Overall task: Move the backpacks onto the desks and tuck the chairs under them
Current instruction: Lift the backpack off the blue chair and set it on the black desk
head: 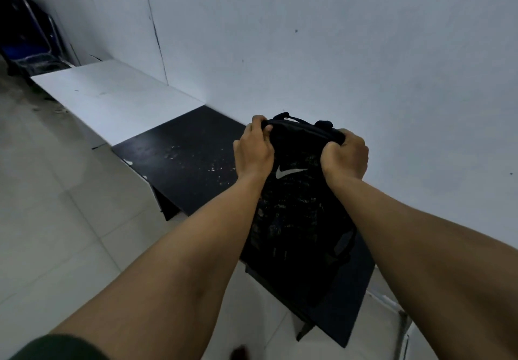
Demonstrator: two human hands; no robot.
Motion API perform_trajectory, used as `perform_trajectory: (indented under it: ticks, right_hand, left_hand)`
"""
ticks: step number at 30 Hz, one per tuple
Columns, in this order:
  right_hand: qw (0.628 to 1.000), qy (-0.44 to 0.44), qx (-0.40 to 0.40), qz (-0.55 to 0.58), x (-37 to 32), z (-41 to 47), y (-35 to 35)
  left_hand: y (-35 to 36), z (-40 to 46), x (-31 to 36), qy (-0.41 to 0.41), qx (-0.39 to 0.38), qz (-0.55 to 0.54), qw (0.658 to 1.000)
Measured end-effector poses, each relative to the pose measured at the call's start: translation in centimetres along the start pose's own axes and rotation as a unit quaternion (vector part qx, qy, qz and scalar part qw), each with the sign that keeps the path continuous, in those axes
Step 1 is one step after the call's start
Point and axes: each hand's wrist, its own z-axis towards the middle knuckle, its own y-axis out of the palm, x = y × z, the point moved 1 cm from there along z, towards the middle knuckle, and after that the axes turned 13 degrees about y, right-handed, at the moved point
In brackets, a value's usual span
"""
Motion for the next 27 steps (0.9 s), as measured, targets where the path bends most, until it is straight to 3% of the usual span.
perform_trajectory:
  ticks: [15, 27]
  right_hand:
    - [0.991, 0.068, 0.115, 0.001, 3.8, 15.1, -1.1]
    - [0.987, 0.094, 0.128, -0.036, 7.9, 25.6, -3.2]
  left_hand:
    - [15.3, 8.4, 3.5, 0.072, -0.104, -0.032, 0.991]
    - [26.8, 11.1, 6.6, 0.066, -0.131, -0.059, 0.987]
